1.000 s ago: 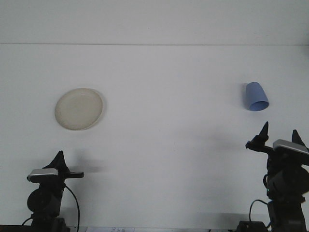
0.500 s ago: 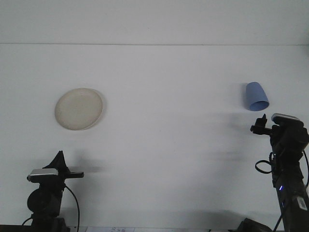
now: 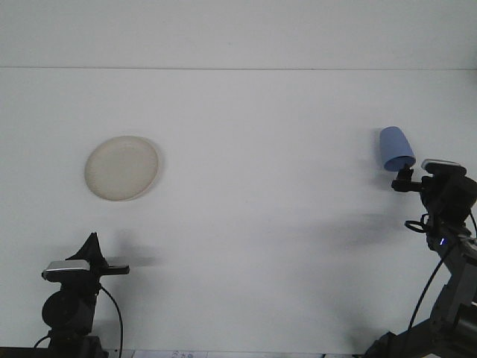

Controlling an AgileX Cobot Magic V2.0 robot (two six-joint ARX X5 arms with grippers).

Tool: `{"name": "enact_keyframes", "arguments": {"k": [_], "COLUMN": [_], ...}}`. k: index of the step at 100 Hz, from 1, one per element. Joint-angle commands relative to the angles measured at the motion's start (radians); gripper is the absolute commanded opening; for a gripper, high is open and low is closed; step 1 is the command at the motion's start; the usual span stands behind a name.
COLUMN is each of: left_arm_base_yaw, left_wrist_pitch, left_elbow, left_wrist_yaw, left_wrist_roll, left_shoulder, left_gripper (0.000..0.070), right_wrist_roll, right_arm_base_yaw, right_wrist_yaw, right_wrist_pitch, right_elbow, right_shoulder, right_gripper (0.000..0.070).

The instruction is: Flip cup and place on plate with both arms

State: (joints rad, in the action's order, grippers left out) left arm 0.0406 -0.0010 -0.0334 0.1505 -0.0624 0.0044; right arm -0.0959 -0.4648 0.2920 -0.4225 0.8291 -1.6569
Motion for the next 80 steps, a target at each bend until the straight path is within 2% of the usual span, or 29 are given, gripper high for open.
{"name": "enact_keyframes", "arguments": {"k": [1,13,24,57,68,80], "left_arm_base_yaw": [0.0,0.0,0.0,0.0,0.0,0.0], "left_wrist_pitch": [0.01,0.01,0.01,0.01,0.01,0.01], "left_elbow": [0.019,0.019,0.019,0.019,0.019,0.019], "left_wrist_yaw": [-0.001,-0.001,-0.001,-0.001,-0.001,-0.001], "left_wrist_roll": [-0.008,-0.008,-0.008,-0.008,-0.008,-0.008], "left_shoulder": [-0.001,-0.001,-0.001,-0.001,-0.001,-0.001], "left_gripper": [0.0012,0.0012,0.0012,0.0012,0.0012,0.0012], "right_wrist_roll": [-0.034,-0.065,-0.062,-0.061,-0.061,-0.061], "right_arm_base_yaw": [-0.005,-0.005,-0.005,0.001,0.002,0.002], "right_wrist_yaw": [0.004,0.008,0.05,0.085,0.086,0.107], "right_wrist_pitch": [-0.012,-0.013,-0.047,-0.176,-0.205,-0.222], "right_elbow": [0.033,0.071,0.095,0.148,0.177,0.211], "right_shoulder": [-0.04,-0.099,-0.148,-0.283,-0.322,-0.361], "right_gripper": [0.057,0.0566,0.0559,0.0532,0.0495,0.0406]}}
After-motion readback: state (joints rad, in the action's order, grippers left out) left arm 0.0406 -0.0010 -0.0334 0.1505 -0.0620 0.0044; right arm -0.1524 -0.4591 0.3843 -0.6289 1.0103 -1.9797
